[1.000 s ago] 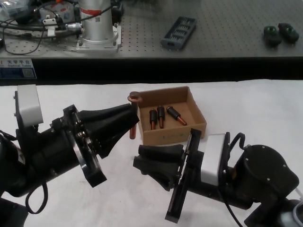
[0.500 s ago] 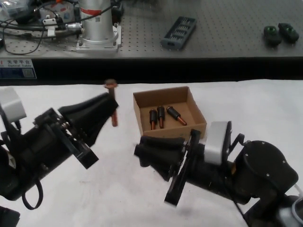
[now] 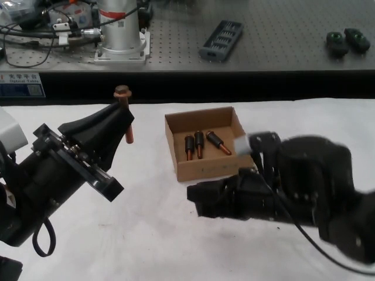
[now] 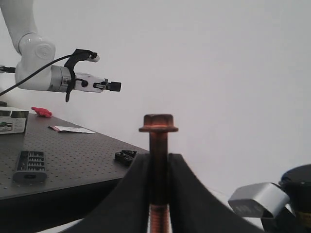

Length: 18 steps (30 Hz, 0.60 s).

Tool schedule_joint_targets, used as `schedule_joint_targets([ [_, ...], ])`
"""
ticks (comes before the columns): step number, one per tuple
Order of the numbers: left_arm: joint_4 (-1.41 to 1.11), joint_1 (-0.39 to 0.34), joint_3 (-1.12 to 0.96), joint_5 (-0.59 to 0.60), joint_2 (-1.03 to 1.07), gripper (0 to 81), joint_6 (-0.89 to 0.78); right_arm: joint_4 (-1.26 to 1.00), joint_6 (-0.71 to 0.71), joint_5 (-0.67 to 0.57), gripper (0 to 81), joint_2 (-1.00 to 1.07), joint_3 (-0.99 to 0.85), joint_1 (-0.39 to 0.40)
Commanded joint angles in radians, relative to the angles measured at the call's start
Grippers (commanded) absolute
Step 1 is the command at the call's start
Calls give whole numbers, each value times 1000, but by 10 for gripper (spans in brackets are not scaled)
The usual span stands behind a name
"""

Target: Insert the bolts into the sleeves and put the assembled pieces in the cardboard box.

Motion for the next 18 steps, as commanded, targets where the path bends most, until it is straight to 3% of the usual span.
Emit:
schedule_joint_targets([
  [1, -25, 1, -1, -6, -12, 6, 14, 287, -109, 68, 66, -24, -79, -3],
  [8, -25, 1, -1, 2, -12, 6, 30, 581, -207, 212, 66, 10, -205, -3],
  [18, -25, 1, -1, 2, -12, 6, 30, 748, -219, 393, 64, 128, -246, -15],
])
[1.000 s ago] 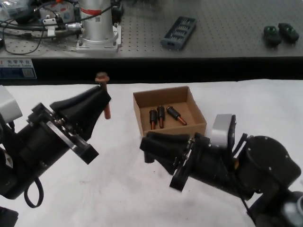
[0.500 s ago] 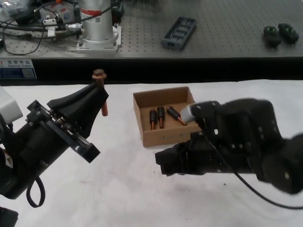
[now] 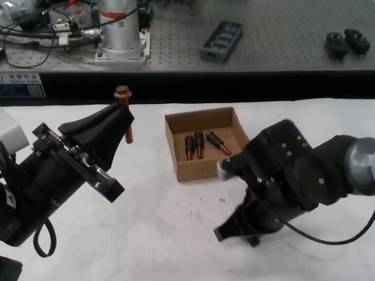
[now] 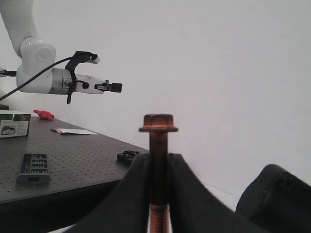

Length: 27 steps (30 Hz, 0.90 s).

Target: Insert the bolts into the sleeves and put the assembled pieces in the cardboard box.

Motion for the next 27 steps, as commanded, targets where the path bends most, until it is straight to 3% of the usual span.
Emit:
schedule_joint_targets([
  [1, -25, 1, -1, 2, -12, 6, 5, 38, -24, 22, 58, 11, -14, -5],
  [4, -25, 1, -1, 2, -12, 6, 5, 42, -24, 22, 5, 11, -14, -5],
  [8, -25, 1, -1, 2, -12, 6, 5, 56, -24, 22, 215, 11, -27, -5],
  [10, -25, 1, -1, 2, -12, 6, 5, 62, -24, 22, 265, 11, -37, -5],
  [27, -25, 1, -1, 19, -12, 6, 5, 236, -44, 22, 265, 11, -110, 1],
])
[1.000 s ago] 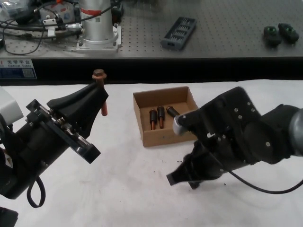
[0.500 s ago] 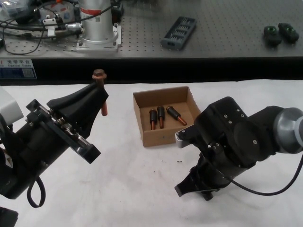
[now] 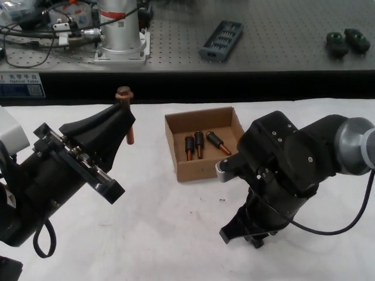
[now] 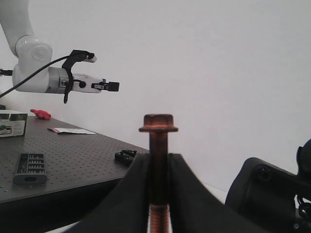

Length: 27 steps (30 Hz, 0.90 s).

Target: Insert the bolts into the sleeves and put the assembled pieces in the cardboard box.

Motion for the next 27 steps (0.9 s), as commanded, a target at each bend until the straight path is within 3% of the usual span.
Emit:
schedule_joint_targets([
  [1, -25, 1, -1, 9, -12, 6, 5, 18, -13, -3, 265, 2, -11, 1],
  [14, -25, 1, -1, 9, -12, 6, 5, 41, -7, -6, 253, 47, -11, 1],
  [16, -25, 1, -1, 9, -12, 6, 5, 36, -7, -6, 181, 57, -11, 1],
  [18, -25, 1, -1, 9, -12, 6, 5, 27, -10, -6, 34, 59, -11, 1],
  [22, -25, 1, -1, 8, -12, 6, 8, -9, -37, -23, 66, 50, -11, 1],
  [27, -25, 1, -1, 5, -12, 6, 33, -133, -36, -200, 66, -3, -11, 1],
])
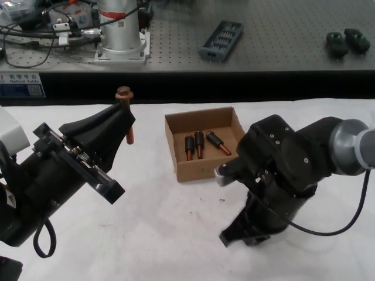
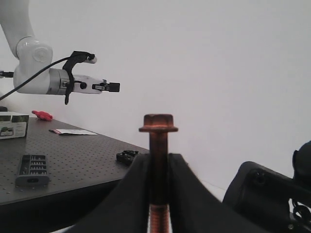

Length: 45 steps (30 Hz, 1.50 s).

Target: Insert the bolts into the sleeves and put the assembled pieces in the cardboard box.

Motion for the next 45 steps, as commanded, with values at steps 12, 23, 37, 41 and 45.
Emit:
schedule_joint_targets([
  [12, -25, 60, -36, 173, -12, 6, -260, -748, -112, -476, 66, -110, 183, 1],
  [23, -25, 82, -97, 425, -12, 6, -305, -1794, -232, -483, 66, -108, 610, 13],
  [37, -25, 35, -97, 505, 20, 6, -252, -1822, -230, -543, 66, -75, 585, 60],
  [41, -25, 35, -97, 498, 46, 6, -252, -1891, -164, -552, 66, -34, 570, 60],
  [45, -25, 35, -97, 438, 56, 6, -270, -2019, -94, -552, 66, 15, 570, 60],
])
